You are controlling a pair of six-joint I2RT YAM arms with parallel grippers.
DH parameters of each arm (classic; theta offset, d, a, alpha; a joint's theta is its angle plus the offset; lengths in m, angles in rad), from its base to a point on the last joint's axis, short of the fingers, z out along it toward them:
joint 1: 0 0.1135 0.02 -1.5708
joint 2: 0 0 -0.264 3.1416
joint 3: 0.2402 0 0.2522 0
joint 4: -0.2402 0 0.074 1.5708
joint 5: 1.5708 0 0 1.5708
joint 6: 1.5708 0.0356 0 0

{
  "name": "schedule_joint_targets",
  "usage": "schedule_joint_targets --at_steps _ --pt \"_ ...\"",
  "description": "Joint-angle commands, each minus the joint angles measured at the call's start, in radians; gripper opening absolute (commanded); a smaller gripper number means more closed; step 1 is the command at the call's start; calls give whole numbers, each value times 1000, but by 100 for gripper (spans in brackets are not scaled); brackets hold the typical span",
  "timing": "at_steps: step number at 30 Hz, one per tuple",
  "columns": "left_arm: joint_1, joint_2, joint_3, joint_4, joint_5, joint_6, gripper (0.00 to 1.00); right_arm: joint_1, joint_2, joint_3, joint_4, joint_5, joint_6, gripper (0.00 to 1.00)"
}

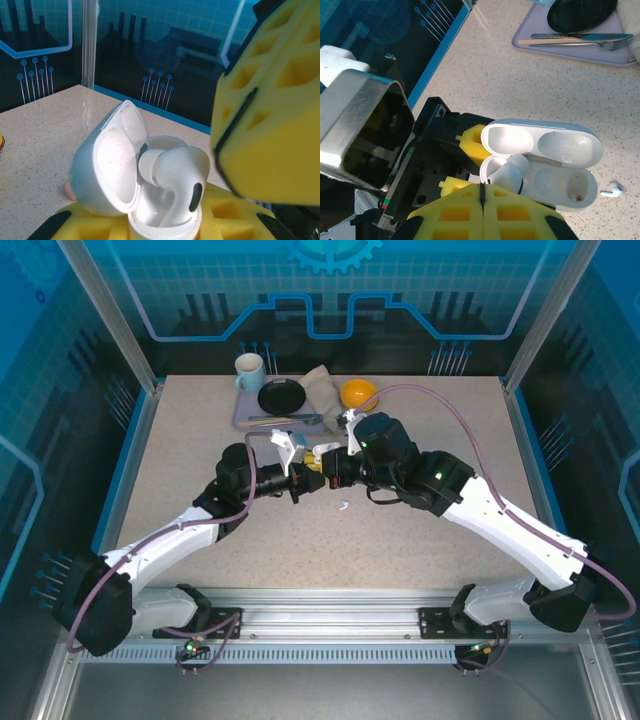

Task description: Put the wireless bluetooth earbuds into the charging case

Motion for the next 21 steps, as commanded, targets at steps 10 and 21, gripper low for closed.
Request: schedule_joint_targets --at_steps 10,21 --pt "1 -9 17 10 43 -10 0 -5 49 58 33 9 -26 0" --pt "2 -15 19 1 39 -13 0 -20 18 62 57 -27 -3 0"
